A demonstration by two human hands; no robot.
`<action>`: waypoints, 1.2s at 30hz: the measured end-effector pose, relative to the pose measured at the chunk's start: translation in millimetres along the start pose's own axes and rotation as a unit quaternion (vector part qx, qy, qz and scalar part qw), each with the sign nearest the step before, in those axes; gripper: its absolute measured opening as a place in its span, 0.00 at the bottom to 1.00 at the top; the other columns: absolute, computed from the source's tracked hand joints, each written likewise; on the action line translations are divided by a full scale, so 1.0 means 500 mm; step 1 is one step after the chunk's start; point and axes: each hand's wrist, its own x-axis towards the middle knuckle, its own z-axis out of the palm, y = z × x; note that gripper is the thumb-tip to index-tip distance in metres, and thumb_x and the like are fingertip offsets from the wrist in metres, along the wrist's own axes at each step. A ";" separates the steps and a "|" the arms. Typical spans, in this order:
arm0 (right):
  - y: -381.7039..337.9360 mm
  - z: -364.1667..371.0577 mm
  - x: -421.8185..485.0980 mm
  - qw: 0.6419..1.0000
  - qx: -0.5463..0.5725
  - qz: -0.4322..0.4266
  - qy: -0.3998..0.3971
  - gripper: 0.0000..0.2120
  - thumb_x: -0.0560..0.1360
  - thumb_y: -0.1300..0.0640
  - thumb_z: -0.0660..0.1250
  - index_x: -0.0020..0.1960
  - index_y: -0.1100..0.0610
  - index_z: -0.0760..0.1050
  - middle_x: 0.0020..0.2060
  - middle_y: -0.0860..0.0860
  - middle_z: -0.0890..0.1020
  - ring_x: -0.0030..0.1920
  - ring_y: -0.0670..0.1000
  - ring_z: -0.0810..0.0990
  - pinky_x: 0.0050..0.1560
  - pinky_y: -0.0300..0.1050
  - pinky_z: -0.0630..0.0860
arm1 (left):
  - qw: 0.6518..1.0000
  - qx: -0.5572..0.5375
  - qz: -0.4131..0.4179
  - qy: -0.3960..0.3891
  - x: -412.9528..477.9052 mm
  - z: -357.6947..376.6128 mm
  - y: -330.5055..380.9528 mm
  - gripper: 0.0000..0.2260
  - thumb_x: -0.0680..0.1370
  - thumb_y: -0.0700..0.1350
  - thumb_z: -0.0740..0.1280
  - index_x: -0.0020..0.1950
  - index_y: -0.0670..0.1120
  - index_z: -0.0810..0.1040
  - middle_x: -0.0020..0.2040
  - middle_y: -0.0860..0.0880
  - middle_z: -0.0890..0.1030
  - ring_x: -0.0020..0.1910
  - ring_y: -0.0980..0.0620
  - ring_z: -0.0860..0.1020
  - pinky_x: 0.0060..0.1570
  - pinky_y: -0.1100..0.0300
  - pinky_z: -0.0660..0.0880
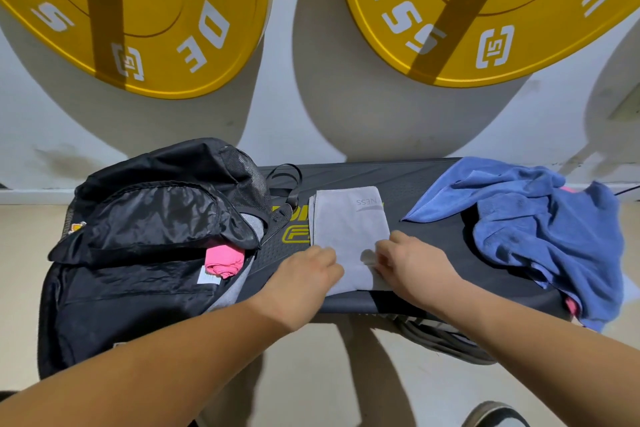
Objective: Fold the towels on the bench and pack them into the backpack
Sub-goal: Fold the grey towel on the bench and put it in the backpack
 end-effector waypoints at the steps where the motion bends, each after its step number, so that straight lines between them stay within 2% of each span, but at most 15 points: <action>1: 0.000 0.006 -0.003 0.997 -0.042 -0.062 0.033 0.07 0.73 0.51 0.71 0.43 0.52 0.75 0.39 0.49 0.74 0.37 0.55 0.78 0.29 0.44 0.66 | 0.999 0.033 0.036 -0.008 -0.006 -0.001 0.007 0.08 0.68 0.37 0.70 0.42 0.48 0.75 0.44 0.49 0.75 0.43 0.46 0.75 0.34 0.53 0.71; 3: 0.001 0.010 -0.014 0.982 -0.052 -0.158 0.086 0.08 0.70 0.52 0.72 0.39 0.53 0.74 0.34 0.49 0.73 0.30 0.54 0.75 0.27 0.43 0.61 | 0.998 0.044 0.027 -0.034 -0.012 -0.005 0.018 0.03 0.73 0.44 0.66 0.45 0.47 0.75 0.47 0.47 0.75 0.47 0.45 0.75 0.39 0.52 0.71; 6: 0.017 0.003 -0.026 0.967 -0.038 -0.231 0.099 0.15 0.69 0.43 0.70 0.44 0.53 0.73 0.37 0.50 0.76 0.33 0.53 0.75 0.29 0.45 0.70 | 0.998 0.023 -0.003 -0.052 -0.017 -0.001 0.013 0.05 0.77 0.43 0.61 0.51 0.47 0.73 0.53 0.48 0.73 0.53 0.45 0.72 0.46 0.50 0.74; 10: 0.032 0.004 -0.023 0.973 -0.083 -0.210 0.053 0.14 0.69 0.45 0.70 0.47 0.53 0.76 0.45 0.50 0.75 0.38 0.55 0.76 0.33 0.49 0.75 | 0.997 -0.008 -0.060 -0.051 -0.010 0.001 0.010 0.10 0.75 0.38 0.61 0.55 0.48 0.74 0.55 0.49 0.74 0.54 0.45 0.72 0.48 0.48 0.76; 13: 0.025 -0.004 -0.018 0.985 -0.044 -0.169 0.003 0.11 0.74 0.47 0.65 0.51 0.53 0.75 0.48 0.50 0.74 0.44 0.55 0.77 0.39 0.51 0.77 | 0.981 -0.126 -0.142 -0.035 -0.002 0.003 0.005 0.15 0.75 0.41 0.61 0.60 0.50 0.77 0.57 0.51 0.79 0.56 0.46 0.75 0.54 0.49 0.76; 16: 0.020 -0.032 0.002 0.983 0.112 -0.042 -0.137 0.12 0.78 0.45 0.64 0.57 0.50 0.75 0.52 0.47 0.78 0.51 0.51 0.79 0.50 0.46 0.77 | 0.922 -0.288 -0.258 -0.039 0.004 -0.012 -0.013 0.10 0.74 0.43 0.64 0.52 0.52 0.81 0.47 0.53 0.83 0.47 0.49 0.79 0.47 0.59 0.75; 19: 0.025 -0.047 0.019 0.936 0.291 0.065 -0.186 0.06 0.78 0.49 0.69 0.47 0.50 0.74 0.41 0.44 0.79 0.40 0.43 0.76 0.40 0.32 0.70 | 0.817 -0.439 -0.371 -0.049 0.007 -0.018 -0.012 0.05 0.74 0.42 0.66 0.47 0.48 0.80 0.37 0.51 0.79 0.33 0.49 0.78 0.38 0.58 0.76; 21: 0.024 -0.037 0.023 0.916 0.341 0.118 -0.176 0.08 0.77 0.49 0.72 0.47 0.52 0.75 0.41 0.45 0.79 0.39 0.44 0.76 0.39 0.33 0.70 | 0.775 -0.468 -0.422 -0.049 0.007 -0.009 -0.008 0.05 0.74 0.40 0.66 0.49 0.45 0.78 0.39 0.48 0.77 0.29 0.47 0.77 0.37 0.55 0.76; 22: 0.020 -0.032 0.023 0.911 0.349 0.144 -0.167 0.10 0.77 0.48 0.72 0.47 0.53 0.76 0.41 0.46 0.80 0.39 0.45 0.76 0.39 0.35 0.71 | 0.781 -0.454 -0.427 -0.039 0.008 -0.006 -0.009 0.05 0.74 0.40 0.66 0.50 0.45 0.76 0.41 0.47 0.77 0.31 0.46 0.77 0.37 0.55 0.76; 24: 0.013 -0.030 0.021 0.927 0.309 0.166 -0.132 0.13 0.77 0.45 0.71 0.48 0.54 0.75 0.41 0.46 0.80 0.39 0.46 0.77 0.39 0.40 0.73 | 0.857 -0.346 -0.381 -0.010 0.007 -0.010 -0.011 0.05 0.74 0.39 0.66 0.48 0.46 0.74 0.46 0.48 0.75 0.40 0.45 0.76 0.42 0.57 0.73; 26: 0.008 -0.030 0.019 0.965 0.213 0.131 -0.079 0.14 0.77 0.42 0.69 0.47 0.52 0.72 0.44 0.47 0.76 0.42 0.50 0.78 0.40 0.47 0.74 | 0.945 -0.192 -0.266 0.014 0.003 -0.022 -0.007 0.08 0.75 0.36 0.64 0.50 0.48 0.73 0.51 0.49 0.72 0.48 0.45 0.74 0.44 0.55 0.70; 28: 0.004 -0.027 0.015 0.992 0.114 0.048 -0.025 0.11 0.80 0.43 0.65 0.49 0.51 0.73 0.47 0.47 0.73 0.44 0.53 0.79 0.39 0.48 0.74 | 0.994 -0.035 -0.105 -0.002 -0.005 -0.030 0.005 0.12 0.73 0.33 0.64 0.52 0.47 0.75 0.53 0.48 0.73 0.51 0.45 0.73 0.42 0.53 0.69; 31: -0.001 -0.008 0.008 0.991 0.029 -0.120 0.054 0.10 0.81 0.48 0.61 0.46 0.53 0.73 0.42 0.50 0.74 0.40 0.56 0.79 0.32 0.49 0.72 | 0.996 0.076 0.008 -0.046 -0.019 -0.019 0.020 0.07 0.69 0.40 0.70 0.45 0.47 0.76 0.45 0.48 0.76 0.44 0.45 0.76 0.35 0.55 0.70; 33: 0.008 -0.002 -0.001 0.977 0.002 -0.191 0.092 0.11 0.76 0.45 0.65 0.45 0.53 0.73 0.38 0.50 0.75 0.34 0.54 0.77 0.27 0.46 0.70 | 0.995 0.075 -0.003 -0.058 -0.024 -0.006 0.021 0.06 0.71 0.44 0.69 0.47 0.47 0.76 0.46 0.47 0.76 0.44 0.45 0.76 0.38 0.54 0.73; 36: 0.028 0.010 -0.004 0.975 -0.048 -0.206 0.065 0.18 0.68 0.45 0.75 0.50 0.54 0.74 0.42 0.50 0.76 0.36 0.54 0.77 0.29 0.47 0.74 | 0.995 0.072 -0.050 -0.055 -0.020 -0.005 0.018 0.12 0.74 0.37 0.66 0.56 0.46 0.73 0.55 0.47 0.73 0.53 0.44 0.74 0.41 0.53 0.70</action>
